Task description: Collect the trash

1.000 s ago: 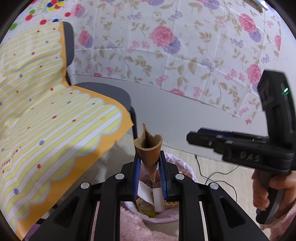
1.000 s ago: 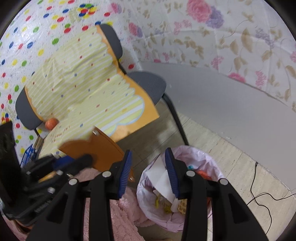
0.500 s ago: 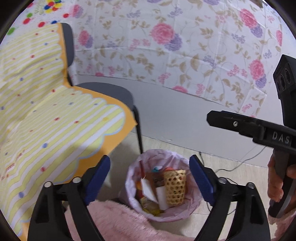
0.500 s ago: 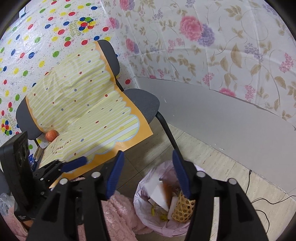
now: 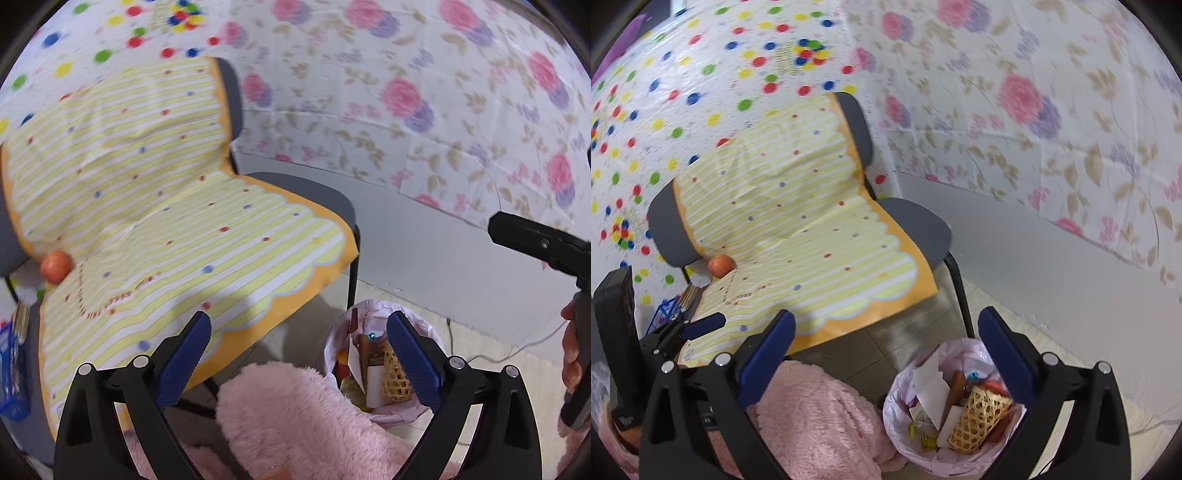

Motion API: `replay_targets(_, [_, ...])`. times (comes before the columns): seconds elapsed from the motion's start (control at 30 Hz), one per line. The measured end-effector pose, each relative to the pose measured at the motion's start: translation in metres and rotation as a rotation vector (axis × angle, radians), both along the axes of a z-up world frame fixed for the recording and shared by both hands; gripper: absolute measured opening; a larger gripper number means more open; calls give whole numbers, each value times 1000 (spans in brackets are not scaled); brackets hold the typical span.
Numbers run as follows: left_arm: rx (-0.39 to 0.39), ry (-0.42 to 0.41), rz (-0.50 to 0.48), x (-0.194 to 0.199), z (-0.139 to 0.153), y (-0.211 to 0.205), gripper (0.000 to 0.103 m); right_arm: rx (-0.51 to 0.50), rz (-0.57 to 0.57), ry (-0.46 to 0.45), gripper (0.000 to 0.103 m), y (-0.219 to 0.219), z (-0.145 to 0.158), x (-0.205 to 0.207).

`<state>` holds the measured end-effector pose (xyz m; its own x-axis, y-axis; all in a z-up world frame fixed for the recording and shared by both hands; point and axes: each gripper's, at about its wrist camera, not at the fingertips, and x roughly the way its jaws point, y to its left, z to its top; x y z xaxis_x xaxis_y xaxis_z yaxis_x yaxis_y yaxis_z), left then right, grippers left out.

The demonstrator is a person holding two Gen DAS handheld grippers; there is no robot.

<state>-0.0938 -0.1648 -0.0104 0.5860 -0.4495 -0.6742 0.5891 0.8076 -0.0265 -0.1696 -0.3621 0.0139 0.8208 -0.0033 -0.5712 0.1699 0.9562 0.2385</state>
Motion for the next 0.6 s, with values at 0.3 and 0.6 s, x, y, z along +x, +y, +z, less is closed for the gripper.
replay_targets(0.3, [-15, -15, 204, 2, 21, 62, 96, -135, 215, 1, 97, 68, 37, 24])
replay_targets(0.6, [89, -26, 480, 4, 34, 126, 96, -217, 234, 0, 97, 106, 48, 49])
